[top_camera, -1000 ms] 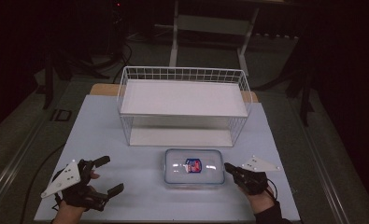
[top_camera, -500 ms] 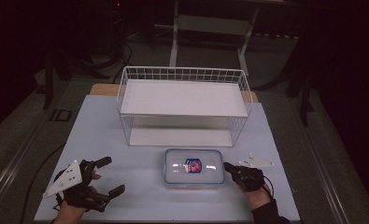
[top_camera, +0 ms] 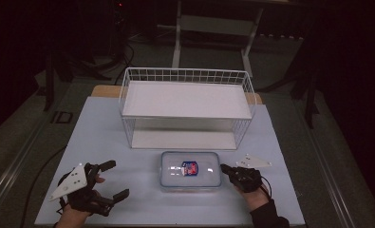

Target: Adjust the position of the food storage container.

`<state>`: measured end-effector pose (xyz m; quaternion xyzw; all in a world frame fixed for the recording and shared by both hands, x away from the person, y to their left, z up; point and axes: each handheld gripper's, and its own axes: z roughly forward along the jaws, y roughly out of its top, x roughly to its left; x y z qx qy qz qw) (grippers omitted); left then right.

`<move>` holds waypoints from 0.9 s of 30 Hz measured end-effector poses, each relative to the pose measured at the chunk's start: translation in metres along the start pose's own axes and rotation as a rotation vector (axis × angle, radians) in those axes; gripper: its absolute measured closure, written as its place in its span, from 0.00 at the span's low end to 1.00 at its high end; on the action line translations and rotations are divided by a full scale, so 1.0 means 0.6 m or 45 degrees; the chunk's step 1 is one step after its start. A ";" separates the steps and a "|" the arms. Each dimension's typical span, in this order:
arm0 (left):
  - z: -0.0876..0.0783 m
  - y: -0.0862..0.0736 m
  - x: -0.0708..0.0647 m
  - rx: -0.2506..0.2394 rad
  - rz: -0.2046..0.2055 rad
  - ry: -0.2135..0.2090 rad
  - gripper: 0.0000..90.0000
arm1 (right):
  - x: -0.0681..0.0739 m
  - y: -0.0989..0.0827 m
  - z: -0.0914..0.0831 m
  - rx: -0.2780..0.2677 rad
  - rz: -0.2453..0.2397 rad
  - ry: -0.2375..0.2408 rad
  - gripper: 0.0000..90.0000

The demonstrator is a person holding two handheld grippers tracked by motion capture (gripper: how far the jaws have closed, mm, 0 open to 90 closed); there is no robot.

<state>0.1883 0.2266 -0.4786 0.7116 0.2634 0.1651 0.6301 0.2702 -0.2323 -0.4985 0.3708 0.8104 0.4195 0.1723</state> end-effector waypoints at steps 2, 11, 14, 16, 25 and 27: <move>0.001 0.000 -0.001 0.007 0.006 0.002 0.00 | 0.003 0.003 0.003 -0.001 -0.005 0.009 1.00; 0.003 -0.001 -0.004 0.020 0.026 -0.016 0.00 | 0.019 0.016 0.022 0.003 -0.032 0.064 1.00; 0.004 -0.001 -0.004 0.022 0.026 -0.016 0.00 | 0.023 0.023 0.029 0.004 -0.037 0.072 1.00; 0.004 -0.001 -0.004 0.024 0.024 -0.016 0.00 | 0.027 0.027 0.035 0.004 -0.043 0.083 1.00; 0.004 -0.001 -0.005 0.028 0.025 -0.017 0.00 | 0.042 0.036 0.049 -0.003 -0.074 0.102 1.00; 0.004 -0.001 -0.004 0.025 0.019 -0.024 0.00 | 0.041 0.036 0.048 -0.012 -0.079 0.102 1.00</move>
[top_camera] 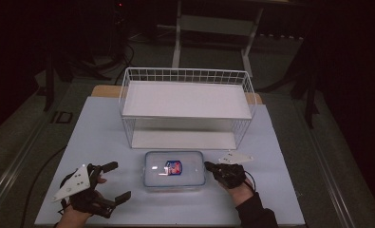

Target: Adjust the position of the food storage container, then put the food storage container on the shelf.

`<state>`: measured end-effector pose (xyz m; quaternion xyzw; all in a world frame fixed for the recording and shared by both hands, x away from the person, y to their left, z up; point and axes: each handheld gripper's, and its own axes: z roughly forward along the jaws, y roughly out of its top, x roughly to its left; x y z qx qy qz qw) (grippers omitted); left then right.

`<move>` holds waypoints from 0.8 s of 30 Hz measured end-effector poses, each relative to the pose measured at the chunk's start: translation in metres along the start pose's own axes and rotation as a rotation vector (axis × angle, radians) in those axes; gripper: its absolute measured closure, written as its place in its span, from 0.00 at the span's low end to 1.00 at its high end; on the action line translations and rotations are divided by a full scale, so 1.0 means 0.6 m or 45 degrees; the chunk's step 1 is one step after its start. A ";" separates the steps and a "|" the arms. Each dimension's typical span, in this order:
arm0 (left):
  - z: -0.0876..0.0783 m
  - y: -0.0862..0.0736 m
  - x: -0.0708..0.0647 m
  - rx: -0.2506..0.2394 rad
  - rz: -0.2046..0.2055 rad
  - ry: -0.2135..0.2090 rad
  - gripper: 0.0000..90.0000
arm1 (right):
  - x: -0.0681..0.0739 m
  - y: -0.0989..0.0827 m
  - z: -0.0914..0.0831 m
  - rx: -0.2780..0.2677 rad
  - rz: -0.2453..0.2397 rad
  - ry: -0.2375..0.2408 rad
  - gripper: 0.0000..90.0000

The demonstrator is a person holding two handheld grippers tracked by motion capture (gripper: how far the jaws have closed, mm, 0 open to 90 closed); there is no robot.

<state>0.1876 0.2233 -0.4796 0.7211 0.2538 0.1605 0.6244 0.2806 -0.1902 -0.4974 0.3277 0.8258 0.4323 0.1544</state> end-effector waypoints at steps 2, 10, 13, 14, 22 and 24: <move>0.000 0.000 -0.001 -0.001 0.001 0.001 0.00 | -0.001 0.001 -0.006 -0.013 -0.002 -0.012 1.00; 0.003 0.000 -0.002 0.022 -0.010 0.010 0.00 | 0.004 0.014 -0.056 -0.145 0.013 0.019 0.70; 0.007 0.001 -0.005 0.032 -0.013 0.018 0.00 | 0.008 0.015 -0.071 -0.193 0.000 0.033 0.51; 0.008 0.002 -0.006 0.026 -0.014 0.012 0.00 | 0.008 0.015 -0.075 -0.210 -0.004 0.038 0.46; 0.022 0.029 -0.017 0.022 -0.043 -0.022 0.00 | 0.021 0.013 -0.106 -0.320 -0.016 0.039 0.15; 0.027 0.035 -0.015 0.069 -0.027 0.003 0.00 | 0.021 0.012 -0.112 -0.331 -0.035 0.031 0.14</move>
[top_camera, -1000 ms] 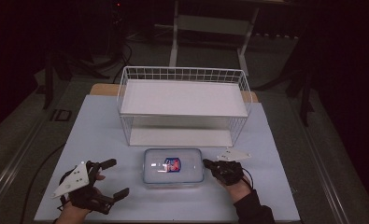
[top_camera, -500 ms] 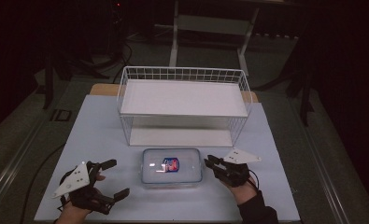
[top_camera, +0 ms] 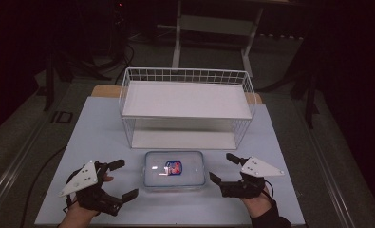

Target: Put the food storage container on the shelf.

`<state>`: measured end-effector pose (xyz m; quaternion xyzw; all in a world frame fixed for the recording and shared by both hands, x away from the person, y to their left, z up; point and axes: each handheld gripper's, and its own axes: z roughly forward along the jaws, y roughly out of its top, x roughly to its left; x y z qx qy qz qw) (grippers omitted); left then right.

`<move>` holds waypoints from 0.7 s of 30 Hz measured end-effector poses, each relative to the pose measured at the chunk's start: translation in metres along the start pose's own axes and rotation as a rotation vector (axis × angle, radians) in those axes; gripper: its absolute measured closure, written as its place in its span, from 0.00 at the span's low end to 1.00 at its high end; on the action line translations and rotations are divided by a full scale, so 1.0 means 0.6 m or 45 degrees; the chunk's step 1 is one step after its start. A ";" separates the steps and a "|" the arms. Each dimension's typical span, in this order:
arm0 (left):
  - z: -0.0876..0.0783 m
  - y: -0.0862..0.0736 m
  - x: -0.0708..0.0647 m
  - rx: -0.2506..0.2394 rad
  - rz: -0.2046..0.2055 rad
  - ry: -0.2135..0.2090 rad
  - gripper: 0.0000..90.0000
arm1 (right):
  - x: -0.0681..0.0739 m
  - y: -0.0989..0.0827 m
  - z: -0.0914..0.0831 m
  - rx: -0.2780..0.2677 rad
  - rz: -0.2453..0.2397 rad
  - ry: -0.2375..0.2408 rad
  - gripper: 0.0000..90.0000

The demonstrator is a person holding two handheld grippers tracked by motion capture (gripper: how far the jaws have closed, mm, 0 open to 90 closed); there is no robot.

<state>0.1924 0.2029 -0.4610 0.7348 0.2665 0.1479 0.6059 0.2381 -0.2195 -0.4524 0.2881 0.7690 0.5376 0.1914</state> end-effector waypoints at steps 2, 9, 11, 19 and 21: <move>0.006 0.008 0.002 0.059 0.006 0.030 0.00 | 0.000 0.001 -0.005 -0.031 -0.010 -0.014 0.14; 0.032 0.037 0.026 0.133 -0.089 -0.002 0.00 | -0.002 0.016 -0.016 -0.070 -0.076 -0.077 0.19; 0.040 0.043 0.034 0.157 -0.131 -0.003 0.00 | 0.000 0.018 -0.014 -0.059 -0.109 -0.096 0.19; 0.065 0.053 0.051 0.191 -0.214 0.045 0.00 | -0.003 0.015 -0.009 -0.041 -0.075 -0.116 0.20; 0.071 0.054 0.055 0.213 -0.216 0.062 0.00 | -0.003 0.013 -0.009 -0.032 -0.070 -0.138 0.20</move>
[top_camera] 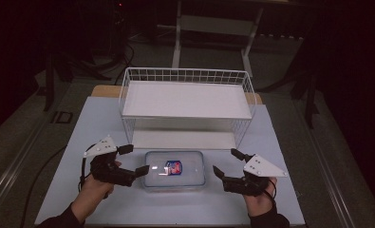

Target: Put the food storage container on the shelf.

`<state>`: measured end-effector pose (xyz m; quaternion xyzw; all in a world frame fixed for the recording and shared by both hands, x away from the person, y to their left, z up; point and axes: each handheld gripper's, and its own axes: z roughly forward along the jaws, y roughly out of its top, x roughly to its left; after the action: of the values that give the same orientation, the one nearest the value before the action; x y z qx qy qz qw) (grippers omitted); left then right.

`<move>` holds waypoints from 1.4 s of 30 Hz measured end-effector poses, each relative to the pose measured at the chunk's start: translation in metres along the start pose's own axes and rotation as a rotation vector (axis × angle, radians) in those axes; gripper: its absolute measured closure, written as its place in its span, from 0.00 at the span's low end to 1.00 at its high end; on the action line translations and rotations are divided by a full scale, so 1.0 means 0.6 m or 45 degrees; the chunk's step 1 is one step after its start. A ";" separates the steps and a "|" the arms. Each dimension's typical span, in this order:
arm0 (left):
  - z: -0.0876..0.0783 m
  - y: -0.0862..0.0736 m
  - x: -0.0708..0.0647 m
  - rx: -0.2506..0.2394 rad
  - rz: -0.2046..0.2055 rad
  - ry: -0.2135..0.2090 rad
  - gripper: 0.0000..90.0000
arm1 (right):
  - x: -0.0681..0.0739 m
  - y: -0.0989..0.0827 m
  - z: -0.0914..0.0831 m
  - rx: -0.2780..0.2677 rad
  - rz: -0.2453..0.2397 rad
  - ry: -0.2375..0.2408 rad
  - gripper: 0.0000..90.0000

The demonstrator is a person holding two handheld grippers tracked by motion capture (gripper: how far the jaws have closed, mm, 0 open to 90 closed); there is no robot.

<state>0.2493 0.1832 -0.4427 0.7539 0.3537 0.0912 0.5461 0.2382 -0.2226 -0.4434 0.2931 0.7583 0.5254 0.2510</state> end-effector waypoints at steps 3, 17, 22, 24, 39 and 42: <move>0.008 0.000 0.008 0.006 -0.031 -0.016 0.00 | 0.001 -0.004 0.000 0.005 -0.012 -0.017 0.21; 0.054 -0.027 0.046 0.139 -0.282 -0.066 0.00 | 0.006 -0.005 -0.007 -0.038 0.008 -0.003 0.15; 0.063 -0.040 0.064 0.235 -0.397 -0.039 0.00 | 0.005 -0.009 -0.001 0.019 0.058 0.019 0.12; 0.065 -0.045 0.071 0.270 -0.449 -0.034 0.01 | 0.003 -0.011 0.002 0.039 0.080 0.037 0.12; 0.081 -0.077 0.103 0.403 -0.799 -0.178 0.25 | 0.000 -0.014 0.005 0.067 0.111 0.020 0.12; 0.081 -0.084 0.109 0.385 -0.860 -0.244 0.37 | 0.000 -0.014 0.006 0.074 0.111 0.026 0.12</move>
<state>0.3008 0.1956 -0.5229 0.6719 0.5390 -0.2181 0.4587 0.2392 -0.2225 -0.4524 0.3276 0.7622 0.5167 0.2116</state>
